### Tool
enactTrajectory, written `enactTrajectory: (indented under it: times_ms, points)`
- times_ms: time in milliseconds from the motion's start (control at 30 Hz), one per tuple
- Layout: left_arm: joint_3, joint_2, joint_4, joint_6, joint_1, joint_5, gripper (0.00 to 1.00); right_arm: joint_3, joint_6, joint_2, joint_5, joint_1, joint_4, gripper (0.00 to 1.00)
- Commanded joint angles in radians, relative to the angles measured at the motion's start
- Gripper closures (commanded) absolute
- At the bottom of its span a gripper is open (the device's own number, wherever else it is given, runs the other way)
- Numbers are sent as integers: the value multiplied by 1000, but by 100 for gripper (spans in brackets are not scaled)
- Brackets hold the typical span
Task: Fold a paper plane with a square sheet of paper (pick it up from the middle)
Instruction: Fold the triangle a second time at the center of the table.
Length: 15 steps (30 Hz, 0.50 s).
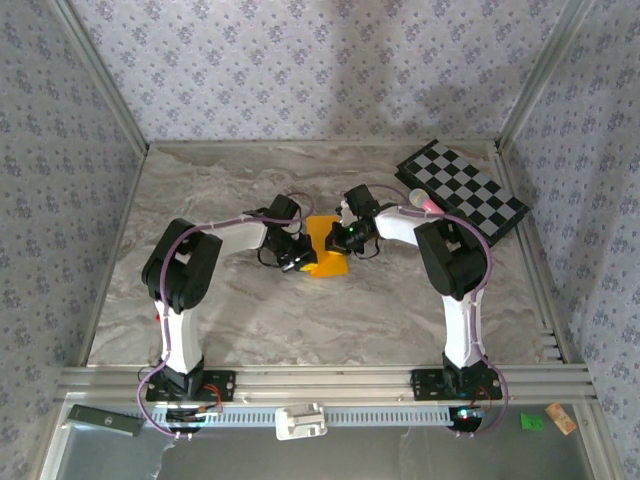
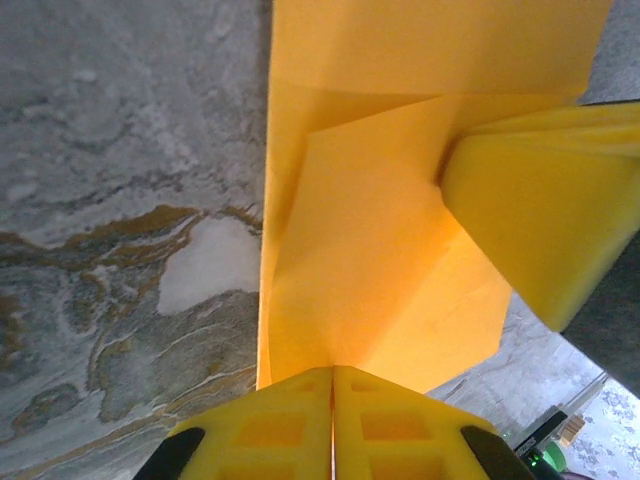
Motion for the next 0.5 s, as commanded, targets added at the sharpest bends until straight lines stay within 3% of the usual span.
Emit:
enactTrajectory:
  times_ms: [0, 467]
  points:
    - [-11, -8, -20, 18, -9, -8, 93, -36, -22, 89, 115, -3, -144, 96]
    - [-59, -19, -127, 97, -23, -78, 100, -30, -25, 95, 121, -5, -156, 97]
